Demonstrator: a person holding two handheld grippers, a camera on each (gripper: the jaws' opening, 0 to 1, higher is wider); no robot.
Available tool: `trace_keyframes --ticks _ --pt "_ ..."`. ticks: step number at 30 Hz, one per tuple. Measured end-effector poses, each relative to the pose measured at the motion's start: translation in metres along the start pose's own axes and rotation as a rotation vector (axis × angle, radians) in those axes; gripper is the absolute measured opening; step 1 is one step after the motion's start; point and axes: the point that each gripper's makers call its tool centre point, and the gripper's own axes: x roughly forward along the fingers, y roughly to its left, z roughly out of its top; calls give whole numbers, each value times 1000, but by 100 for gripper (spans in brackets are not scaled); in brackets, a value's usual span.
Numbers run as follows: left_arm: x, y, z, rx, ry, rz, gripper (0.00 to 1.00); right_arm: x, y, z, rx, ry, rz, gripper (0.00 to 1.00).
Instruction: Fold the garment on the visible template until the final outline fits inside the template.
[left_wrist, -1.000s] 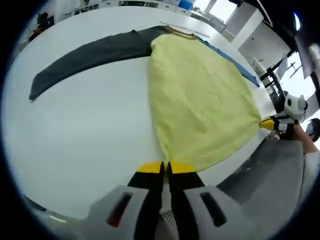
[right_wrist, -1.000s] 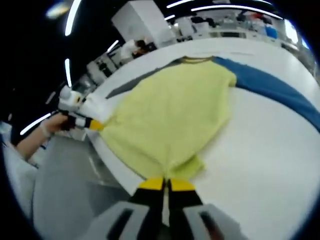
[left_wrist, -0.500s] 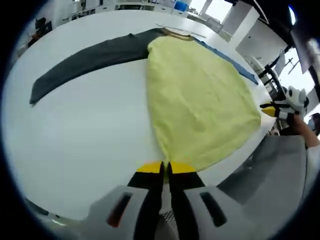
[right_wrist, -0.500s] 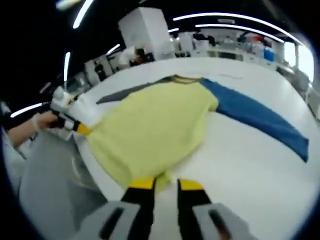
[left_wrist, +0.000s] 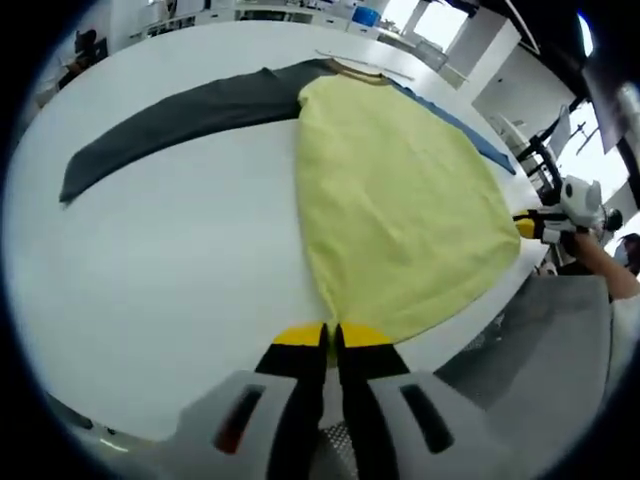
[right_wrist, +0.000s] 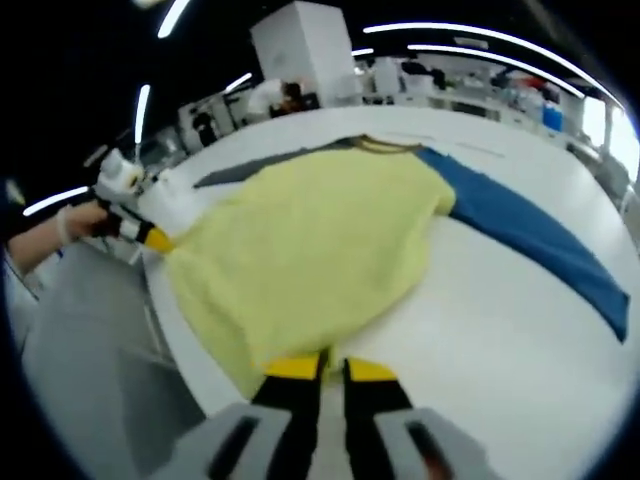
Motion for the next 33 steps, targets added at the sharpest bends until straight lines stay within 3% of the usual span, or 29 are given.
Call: trace_keyframes --ticks 2,4,5,7,20,33 --pt "0 0 0 -3 -3 -1 1 -4 8 -1 7 -5 0 0" --pt "0 1 0 -9 -6 -3 1 1 -2 -2 8 -8 -4 0" --pt "0 1 0 -10 -7 -4 1 -6 6 -2 15 -10 -13 0" --pt "1 1 0 -12 -10 -4 1 -4 -3 -3 25 -11 -19 0" --pt "1 1 0 -17 -22 2 2 -37 -15 -22 136 -42 -68 0" --pt "-1 -3 -2 6 -7 -1 2 -51 0 -39 197 -65 -98 0"
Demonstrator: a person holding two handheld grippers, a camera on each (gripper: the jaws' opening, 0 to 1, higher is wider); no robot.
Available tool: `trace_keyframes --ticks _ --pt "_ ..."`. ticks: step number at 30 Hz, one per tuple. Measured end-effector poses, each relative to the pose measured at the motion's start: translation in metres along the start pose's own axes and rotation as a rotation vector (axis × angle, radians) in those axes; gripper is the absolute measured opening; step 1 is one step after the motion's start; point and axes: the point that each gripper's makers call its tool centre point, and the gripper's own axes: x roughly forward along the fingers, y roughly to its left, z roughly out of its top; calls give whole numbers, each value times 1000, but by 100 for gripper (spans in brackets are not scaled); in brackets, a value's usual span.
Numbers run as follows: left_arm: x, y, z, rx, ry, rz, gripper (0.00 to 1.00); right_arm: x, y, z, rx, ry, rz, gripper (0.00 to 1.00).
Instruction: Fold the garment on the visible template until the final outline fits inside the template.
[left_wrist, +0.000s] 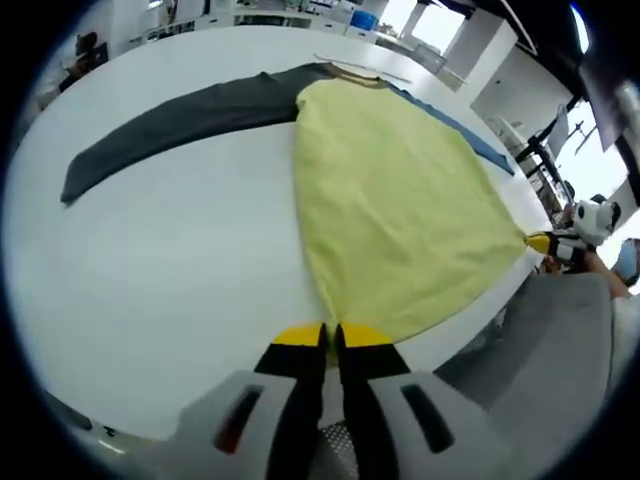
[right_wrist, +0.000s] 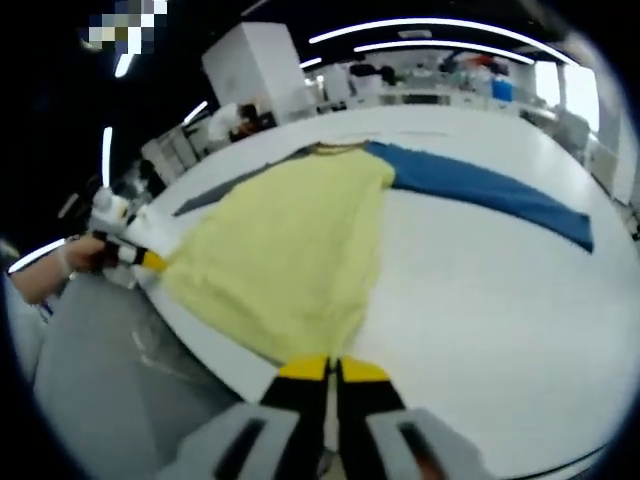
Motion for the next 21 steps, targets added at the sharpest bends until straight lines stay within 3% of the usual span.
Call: trace_keyframes --ticks 15,21 --pt "-1 0 -3 7 22 -2 2 7 -12 -11 24 32 -26 0" --pt "-1 0 -4 17 17 -5 2 9 -9 -11 -50 52 -28 0"
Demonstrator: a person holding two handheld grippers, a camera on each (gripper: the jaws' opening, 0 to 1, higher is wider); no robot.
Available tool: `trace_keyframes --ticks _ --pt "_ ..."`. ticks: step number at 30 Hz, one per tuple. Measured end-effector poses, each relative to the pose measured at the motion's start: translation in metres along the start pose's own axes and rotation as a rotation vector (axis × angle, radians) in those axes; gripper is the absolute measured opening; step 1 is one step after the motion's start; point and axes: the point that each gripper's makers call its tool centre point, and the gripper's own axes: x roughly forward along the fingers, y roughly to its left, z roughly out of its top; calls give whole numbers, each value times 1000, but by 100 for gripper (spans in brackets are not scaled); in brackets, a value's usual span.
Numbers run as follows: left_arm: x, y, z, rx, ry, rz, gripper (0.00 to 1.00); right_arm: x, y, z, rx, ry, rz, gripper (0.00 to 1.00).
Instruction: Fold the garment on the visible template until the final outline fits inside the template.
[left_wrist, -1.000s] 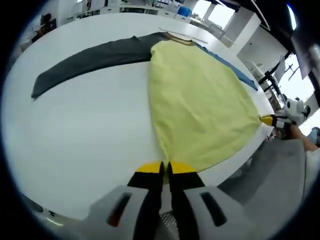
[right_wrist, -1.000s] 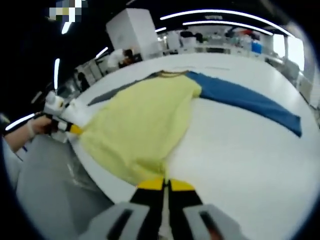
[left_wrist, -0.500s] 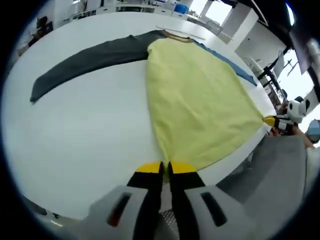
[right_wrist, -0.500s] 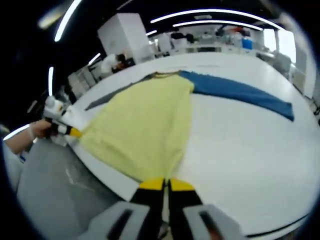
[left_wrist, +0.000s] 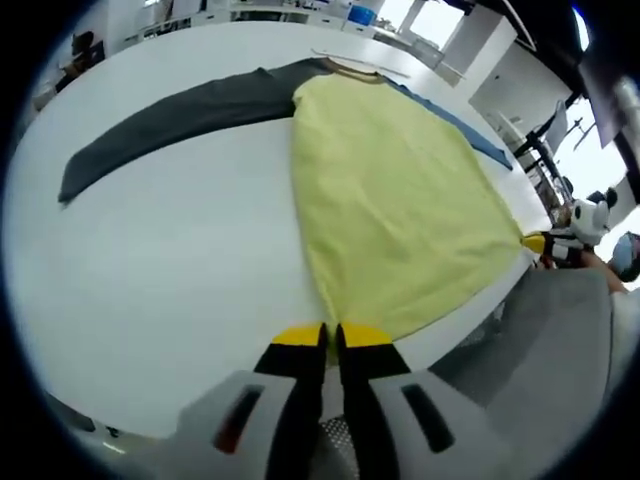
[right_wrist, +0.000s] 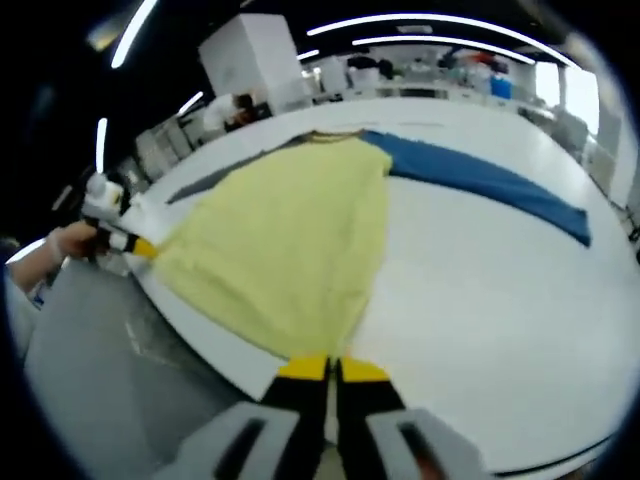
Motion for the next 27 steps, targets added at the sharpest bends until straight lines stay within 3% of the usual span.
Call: trace_keyframes --ticks 3,6,10,13,16,20,23,27 --pt "0 -1 0 58 -10 -11 2 -2 5 1 -41 13 -3 0" --pt "-1 -4 0 52 -18 -8 2 -2 6 1 -94 14 -2 0" --pt "-1 -3 1 55 -21 -13 4 -2 8 0 -41 6 32 1" --pt "-6 -1 5 54 -44 -19 8 -9 5 10 -20 -30 35 3" --pt "-11 2 14 17 -98 -46 16 -18 3 21 12 -88 57 9" --pt "-23 3 35 130 -214 -60 24 -27 -3 40 -19 -155 92 22" --pt "-34 4 50 143 -294 -76 30 -32 -6 51 -31 -183 126 37" --pt "-48 0 72 89 -420 -122 42 -32 -12 62 -21 -204 153 57"
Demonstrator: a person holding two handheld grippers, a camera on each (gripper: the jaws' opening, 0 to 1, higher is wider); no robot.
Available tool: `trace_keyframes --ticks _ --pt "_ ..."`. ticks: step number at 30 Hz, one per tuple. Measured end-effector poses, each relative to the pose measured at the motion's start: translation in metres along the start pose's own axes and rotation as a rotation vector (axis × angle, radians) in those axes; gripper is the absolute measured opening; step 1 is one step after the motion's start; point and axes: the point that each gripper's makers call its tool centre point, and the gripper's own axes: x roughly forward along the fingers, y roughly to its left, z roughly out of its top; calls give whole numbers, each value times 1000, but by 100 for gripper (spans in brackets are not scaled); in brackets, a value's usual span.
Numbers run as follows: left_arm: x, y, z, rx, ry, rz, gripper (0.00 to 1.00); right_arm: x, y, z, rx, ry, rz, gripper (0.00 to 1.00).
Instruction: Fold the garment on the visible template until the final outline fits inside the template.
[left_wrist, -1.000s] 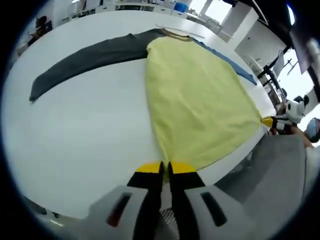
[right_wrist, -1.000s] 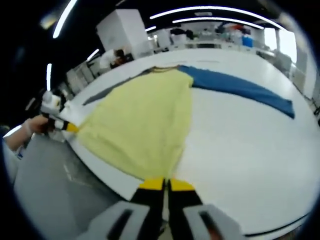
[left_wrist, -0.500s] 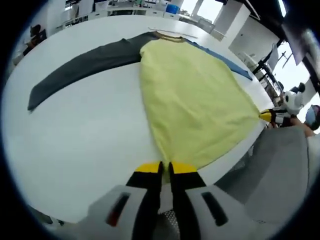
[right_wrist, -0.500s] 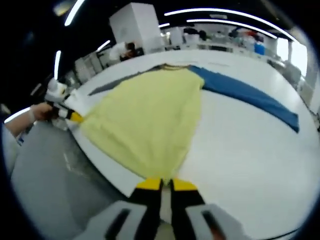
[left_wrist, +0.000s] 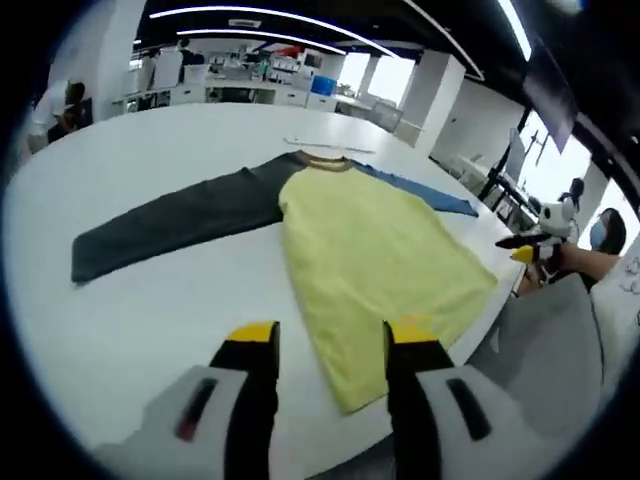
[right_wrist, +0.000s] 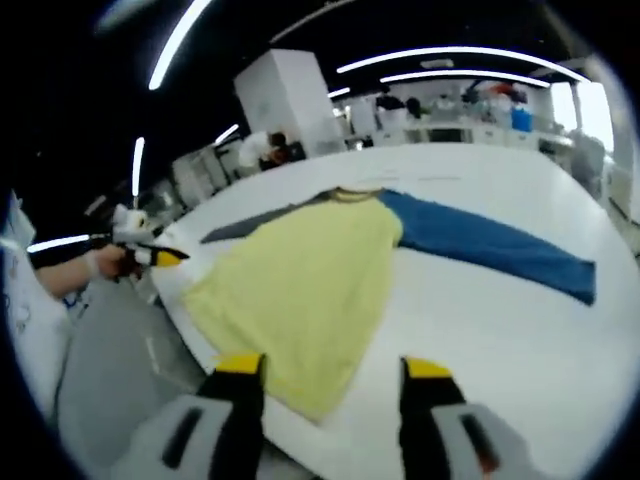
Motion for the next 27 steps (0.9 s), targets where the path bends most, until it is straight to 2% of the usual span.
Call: trace_keyframes --ticks 2,4,7,9,10,11,14,19,22,27 --pt "-3 0 11 -50 -66 -27 45 0 1 6 -12 -15 10 64" --pt "-5 0 19 -84 -99 -30 49 2 -4 9 -20 -16 8 71" --pt "-8 -6 40 -128 -197 -65 63 4 -12 11 -23 -12 -17 90" --pt "-11 -9 51 -164 -250 -90 78 5 -20 10 -27 0 -27 98" --pt "-12 -8 57 -152 -280 -83 85 6 -25 11 -24 2 -29 100" --pt "-12 -9 59 -136 -285 -82 96 5 -27 10 -22 7 -30 100" --pt "-14 -14 62 -113 -303 -99 98 3 -36 16 -36 -2 -57 100" --pt "-12 -18 62 -88 -277 -92 99 -2 -56 25 25 -42 -75 100" --pt "-12 -20 64 -69 -271 -93 99 -5 -63 28 32 -52 -85 100" --pt "-13 -20 66 -54 -266 -84 99 -11 -87 37 51 -78 -117 100"
